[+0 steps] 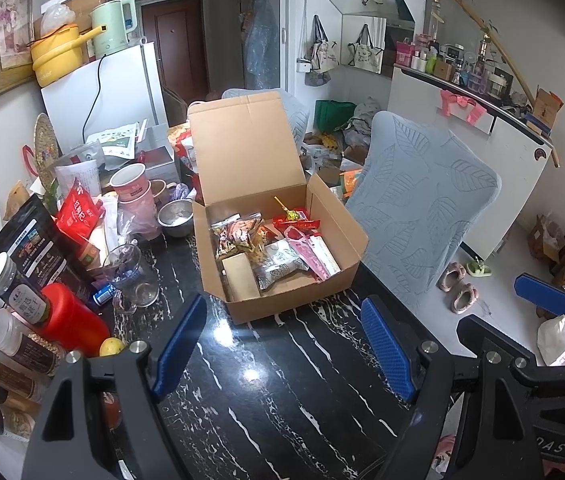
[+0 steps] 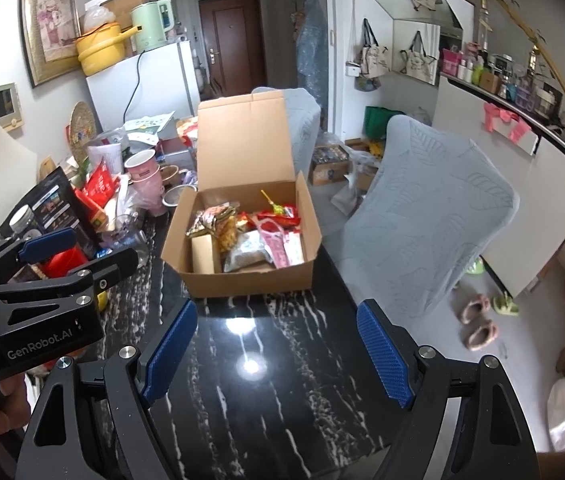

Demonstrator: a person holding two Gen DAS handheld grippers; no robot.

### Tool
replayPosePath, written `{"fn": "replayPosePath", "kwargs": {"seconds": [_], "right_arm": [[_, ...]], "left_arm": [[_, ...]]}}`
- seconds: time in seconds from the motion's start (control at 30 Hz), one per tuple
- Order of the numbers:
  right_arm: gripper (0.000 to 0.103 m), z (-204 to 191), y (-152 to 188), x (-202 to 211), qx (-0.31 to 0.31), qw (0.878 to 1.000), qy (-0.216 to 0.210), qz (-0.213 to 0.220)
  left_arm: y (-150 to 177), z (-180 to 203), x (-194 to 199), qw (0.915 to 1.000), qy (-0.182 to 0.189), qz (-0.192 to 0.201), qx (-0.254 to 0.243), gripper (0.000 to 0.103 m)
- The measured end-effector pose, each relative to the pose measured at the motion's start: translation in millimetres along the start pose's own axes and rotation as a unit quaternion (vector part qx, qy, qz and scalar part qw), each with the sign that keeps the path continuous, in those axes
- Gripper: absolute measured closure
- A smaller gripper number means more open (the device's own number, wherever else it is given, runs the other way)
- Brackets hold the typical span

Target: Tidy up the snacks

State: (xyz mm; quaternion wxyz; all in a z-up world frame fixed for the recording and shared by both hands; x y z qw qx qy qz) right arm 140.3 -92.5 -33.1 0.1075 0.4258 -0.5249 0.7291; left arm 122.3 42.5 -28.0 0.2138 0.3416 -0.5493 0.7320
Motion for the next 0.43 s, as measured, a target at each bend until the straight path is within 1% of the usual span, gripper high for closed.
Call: {"fn": "replayPosePath", "kwargs": {"seconds": [0.43], "right_arm": [[0.020,6,5,-8,-0.010,1.000,0.008,-0.015]], "left_arm": [[1,3,-12,0.9999,0.009,-0.011,-0.007,0.023]]}}
Point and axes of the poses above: each gripper's, at about its wrist camera, not at the fingertips, and x roughly against the way its jaws point, z to its right, y to its underside, the point moved 10 cm from there along -x, roughly the way its jaws point, and after that the axes turned 13 degrees about x, right-handed, at the moved point
